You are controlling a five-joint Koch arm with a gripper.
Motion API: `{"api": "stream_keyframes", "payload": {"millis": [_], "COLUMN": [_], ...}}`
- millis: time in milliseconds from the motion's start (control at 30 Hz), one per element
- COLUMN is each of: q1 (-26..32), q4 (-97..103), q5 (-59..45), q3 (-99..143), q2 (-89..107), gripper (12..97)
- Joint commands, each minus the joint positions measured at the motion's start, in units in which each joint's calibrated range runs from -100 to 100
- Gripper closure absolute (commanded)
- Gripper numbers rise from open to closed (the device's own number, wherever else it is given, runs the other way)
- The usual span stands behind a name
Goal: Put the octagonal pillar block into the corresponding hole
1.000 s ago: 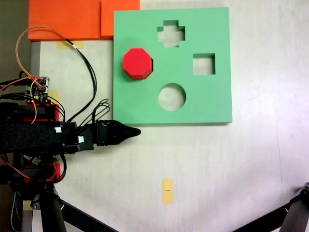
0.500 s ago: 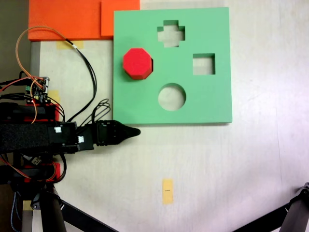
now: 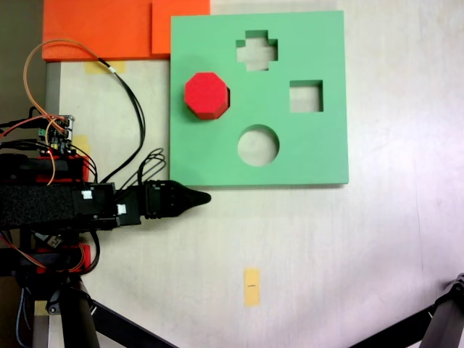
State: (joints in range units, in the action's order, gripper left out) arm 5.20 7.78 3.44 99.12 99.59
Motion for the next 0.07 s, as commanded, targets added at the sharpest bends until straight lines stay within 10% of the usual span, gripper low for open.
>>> {"api": "stream_keyframes", "payload": {"millis": [0,33], "q1": [0.0,0.0], "q4": [-6.1,-6.1], "q5": [-0.3,-0.3], "q3": [0.9,0.9], "q2": [0.4,0.4], "gripper": [59.6,59.6]}}
